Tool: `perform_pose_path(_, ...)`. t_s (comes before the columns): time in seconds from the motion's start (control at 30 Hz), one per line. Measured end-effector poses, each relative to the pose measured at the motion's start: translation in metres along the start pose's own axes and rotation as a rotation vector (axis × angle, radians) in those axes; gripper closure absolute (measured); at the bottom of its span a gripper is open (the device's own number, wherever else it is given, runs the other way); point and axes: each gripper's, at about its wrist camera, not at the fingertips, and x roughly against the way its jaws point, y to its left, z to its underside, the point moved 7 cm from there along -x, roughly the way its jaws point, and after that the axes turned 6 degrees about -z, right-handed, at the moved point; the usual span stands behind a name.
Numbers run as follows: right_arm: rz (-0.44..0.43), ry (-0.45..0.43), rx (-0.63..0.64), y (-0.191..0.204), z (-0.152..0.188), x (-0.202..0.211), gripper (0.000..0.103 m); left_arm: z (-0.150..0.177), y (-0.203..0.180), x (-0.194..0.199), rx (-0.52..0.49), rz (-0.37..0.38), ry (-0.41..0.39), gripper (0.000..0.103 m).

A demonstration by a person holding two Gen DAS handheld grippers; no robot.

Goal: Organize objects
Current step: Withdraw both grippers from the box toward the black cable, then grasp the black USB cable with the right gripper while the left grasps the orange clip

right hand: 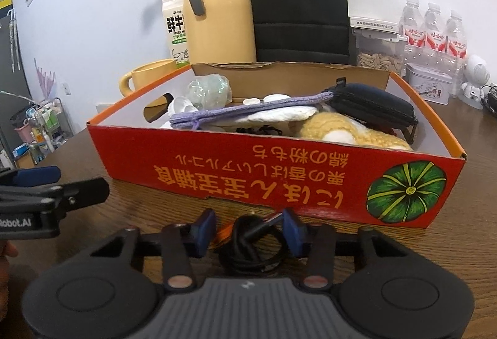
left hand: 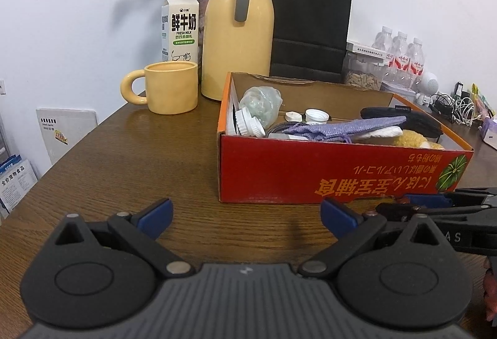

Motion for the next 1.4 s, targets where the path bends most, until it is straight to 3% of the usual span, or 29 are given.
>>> perform_pose_path(0.17,-0.007,-0.019,-0.002,0.0,0.0,0.005,0.076,0.002,-0.001,-0.004,-0.003,-0.008,0.016,0.0)
perform_pose_path(0.23,-0.005,-0.018,-0.008,-0.002,0.0,0.005,0.059,0.003,0.0,-0.005,-0.002,-0.012,0.02,0.0)
perform_pose_path(0.27,-0.004,-0.009,-0.007,-0.003,0.001,0.005,0.038,0.003,0.0,-0.005,-0.001,-0.012,0.02,0.0)
perform_pose_path(0.3,-0.003,-0.008,-0.003,-0.002,0.002,0.006,0.03,0.003,0.0,-0.005,-0.001,-0.014,0.019,0.0)
perform_pose_path(0.53,-0.004,0.009,0.032,-0.002,0.013,0.019,0.034,0.005,0.0,-0.006,-0.007,-0.02,0.023,0.0)
perform_pose_path(0.63,-0.021,0.023,0.05,-0.003,0.018,0.023,0.045,0.005,-0.001,-0.007,-0.011,-0.024,0.027,0.0)
perform_pose_path(0.7,-0.031,0.019,0.053,-0.005,0.018,0.025,0.065,0.006,-0.001,-0.008,-0.015,-0.025,0.03,0.0)
perform_pose_path(1.17,-0.023,-0.083,0.043,-0.019,0.01,0.047,0.065,0.007,-0.009,-0.011,-0.042,-0.045,0.04,0.0)
perform_pose_path(1.4,0.018,-0.132,0.039,-0.039,0.007,0.061,0.065,0.008,-0.057,-0.012,-0.084,0.025,0.054,0.0)
